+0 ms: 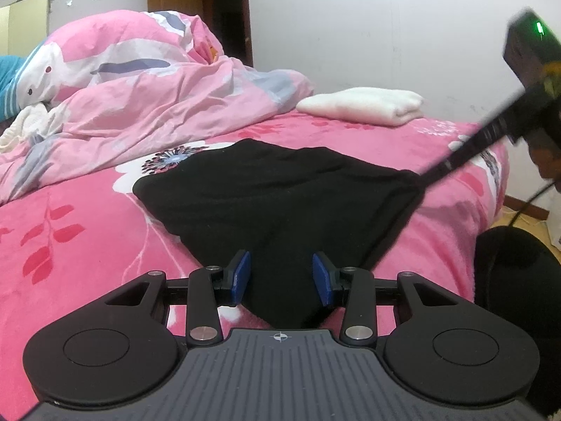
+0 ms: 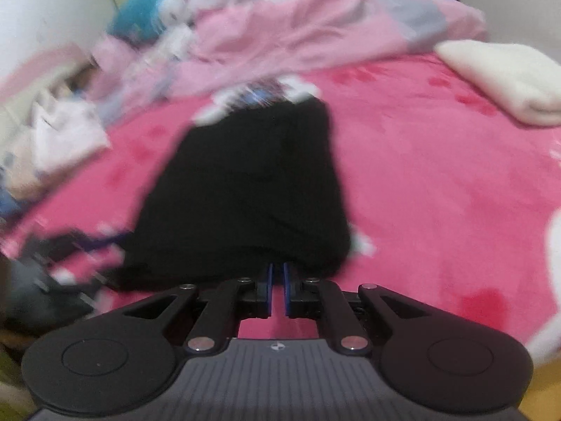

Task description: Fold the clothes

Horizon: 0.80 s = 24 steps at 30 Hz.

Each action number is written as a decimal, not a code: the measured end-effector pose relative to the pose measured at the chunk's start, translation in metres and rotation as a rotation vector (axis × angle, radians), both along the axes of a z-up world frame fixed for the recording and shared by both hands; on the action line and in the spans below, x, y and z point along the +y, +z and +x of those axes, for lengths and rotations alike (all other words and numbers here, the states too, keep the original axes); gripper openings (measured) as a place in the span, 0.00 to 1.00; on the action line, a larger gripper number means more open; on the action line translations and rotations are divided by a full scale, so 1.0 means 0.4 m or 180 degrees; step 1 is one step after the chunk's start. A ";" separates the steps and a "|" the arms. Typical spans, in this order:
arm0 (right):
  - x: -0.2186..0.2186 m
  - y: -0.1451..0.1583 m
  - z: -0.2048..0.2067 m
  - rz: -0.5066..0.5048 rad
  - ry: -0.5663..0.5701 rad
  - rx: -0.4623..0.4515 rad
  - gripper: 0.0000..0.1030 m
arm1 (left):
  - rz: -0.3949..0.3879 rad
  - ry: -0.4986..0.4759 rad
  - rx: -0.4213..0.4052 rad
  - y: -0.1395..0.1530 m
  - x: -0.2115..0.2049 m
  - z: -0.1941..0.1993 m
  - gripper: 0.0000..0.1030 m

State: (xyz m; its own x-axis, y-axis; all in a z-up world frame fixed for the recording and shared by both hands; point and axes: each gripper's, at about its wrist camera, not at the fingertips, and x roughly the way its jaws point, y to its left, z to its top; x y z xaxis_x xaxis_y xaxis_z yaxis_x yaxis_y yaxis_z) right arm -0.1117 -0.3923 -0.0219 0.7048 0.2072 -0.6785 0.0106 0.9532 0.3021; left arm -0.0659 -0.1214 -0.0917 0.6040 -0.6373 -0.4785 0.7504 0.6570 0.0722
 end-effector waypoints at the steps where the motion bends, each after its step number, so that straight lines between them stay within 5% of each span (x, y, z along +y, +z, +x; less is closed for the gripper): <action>1: 0.019 0.002 0.013 0.0009 0.0030 -0.0058 0.07 | 0.0014 0.0004 -0.0005 0.001 0.000 -0.002 0.38; 6: 0.060 -0.075 0.059 -0.0056 0.0038 0.0275 0.07 | 0.0049 0.0025 -0.0040 0.002 0.014 -0.011 0.38; 9: 0.056 -0.058 0.019 -0.0015 0.0002 0.0458 0.08 | 0.0037 0.0053 -0.0017 -0.005 0.030 -0.007 0.38; 15: 0.094 -0.007 0.052 0.0055 0.0003 0.0113 0.12 | 0.0051 0.0146 0.0004 -0.002 0.053 0.001 0.38; 19: 0.127 -0.088 0.073 0.0100 0.0080 0.0331 0.17 | 0.0258 0.0335 -0.0191 0.000 0.065 -0.004 0.38; 24: 0.121 -0.068 0.001 0.0172 0.0146 0.0456 0.17 | 0.0303 0.0646 -0.0158 -0.001 0.101 0.036 0.38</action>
